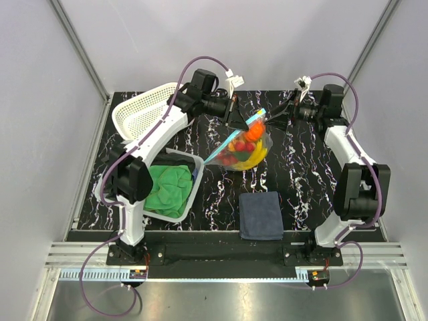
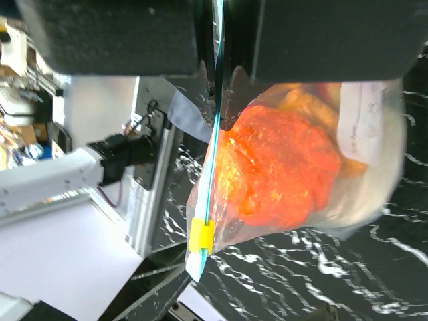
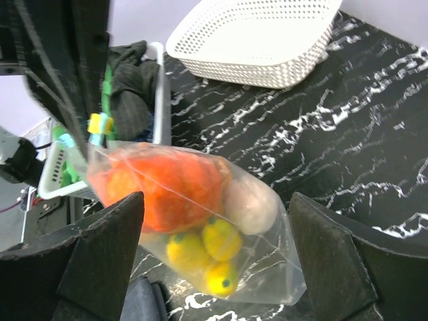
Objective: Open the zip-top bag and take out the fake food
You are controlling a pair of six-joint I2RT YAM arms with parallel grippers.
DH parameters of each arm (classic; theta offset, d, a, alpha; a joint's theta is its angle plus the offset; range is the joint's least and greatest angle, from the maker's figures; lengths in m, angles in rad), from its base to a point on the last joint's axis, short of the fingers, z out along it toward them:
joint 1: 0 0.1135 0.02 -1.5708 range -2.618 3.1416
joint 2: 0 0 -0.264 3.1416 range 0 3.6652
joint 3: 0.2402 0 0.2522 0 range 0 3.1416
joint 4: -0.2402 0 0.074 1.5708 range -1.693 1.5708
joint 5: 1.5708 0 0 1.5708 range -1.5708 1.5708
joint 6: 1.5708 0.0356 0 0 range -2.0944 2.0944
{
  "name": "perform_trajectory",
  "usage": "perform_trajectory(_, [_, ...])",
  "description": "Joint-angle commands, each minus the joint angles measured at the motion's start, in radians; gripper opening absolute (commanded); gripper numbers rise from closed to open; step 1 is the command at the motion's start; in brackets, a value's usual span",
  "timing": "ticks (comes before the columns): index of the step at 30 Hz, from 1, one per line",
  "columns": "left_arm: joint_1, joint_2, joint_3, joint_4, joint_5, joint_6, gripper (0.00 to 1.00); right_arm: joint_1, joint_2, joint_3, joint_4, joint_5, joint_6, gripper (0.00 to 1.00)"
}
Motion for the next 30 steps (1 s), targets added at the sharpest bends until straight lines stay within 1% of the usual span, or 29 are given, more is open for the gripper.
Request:
perform_trajectory(1, [-0.001, -0.061, -0.005, 0.047, 0.144, 0.038, 0.00, 0.008, -0.100, -0.026, 0.067, -0.066, 0.042, 0.96])
perform_trajectory(4, [0.000, -0.060, -0.008, 0.048, 0.160, 0.042, 0.00, 0.019, -0.145, -0.077, 0.131, -0.083, 0.104, 0.95])
perform_trajectory(8, [0.002, -0.061, -0.018, 0.046, 0.178, 0.044, 0.00, 0.037, -0.183, -0.114, 0.148, -0.096, 0.110, 0.93])
perform_trajectory(10, [0.000, -0.063, -0.028, 0.050, 0.186, 0.044, 0.00, 0.038, -0.186, -0.115, 0.154, -0.100, 0.122, 0.88])
perform_trajectory(11, [0.000, -0.066, -0.032, 0.048, 0.189, 0.044, 0.00, 0.068, -0.183, -0.111, 0.154, -0.103, 0.127, 0.86])
perform_trajectory(12, [-0.001, -0.070, -0.038, 0.048, 0.196, 0.045, 0.00, 0.070, -0.175, -0.108, 0.154, -0.107, 0.130, 0.83])
perform_trajectory(15, [-0.001, -0.084, -0.055, 0.048, 0.201, 0.051, 0.00, 0.091, -0.166, -0.100, 0.173, -0.109, 0.153, 0.78])
perform_trajectory(17, [-0.003, -0.090, -0.067, 0.046, 0.201, 0.055, 0.00, 0.105, -0.160, -0.102, 0.183, -0.115, 0.171, 0.72])
perform_trajectory(19, [-0.003, -0.098, -0.071, 0.045, 0.198, 0.055, 0.00, 0.122, -0.157, -0.118, 0.219, -0.118, 0.206, 0.66])
perform_trajectory(20, [-0.003, -0.098, -0.075, 0.045, 0.192, 0.055, 0.00, 0.125, -0.155, -0.128, 0.241, -0.118, 0.225, 0.66])
perform_trajectory(21, [-0.003, -0.101, -0.078, 0.046, 0.187, 0.055, 0.00, 0.130, -0.158, -0.141, 0.299, -0.122, 0.245, 0.64])
perform_trajectory(22, [-0.004, -0.106, -0.083, 0.046, 0.187, 0.059, 0.00, 0.128, -0.162, -0.169, 0.333, -0.126, 0.298, 0.58])
perform_trajectory(24, [-0.003, -0.109, -0.087, 0.047, 0.187, 0.059, 0.00, 0.130, -0.168, -0.201, 0.390, -0.127, 0.332, 0.56])
perform_trajectory(28, [-0.003, -0.112, -0.095, 0.046, 0.187, 0.061, 0.00, 0.130, -0.178, -0.230, 0.391, -0.127, 0.340, 0.50])
perform_trajectory(30, [-0.003, -0.112, -0.100, 0.046, 0.193, 0.062, 0.00, 0.128, -0.181, -0.240, 0.391, -0.124, 0.340, 0.46])
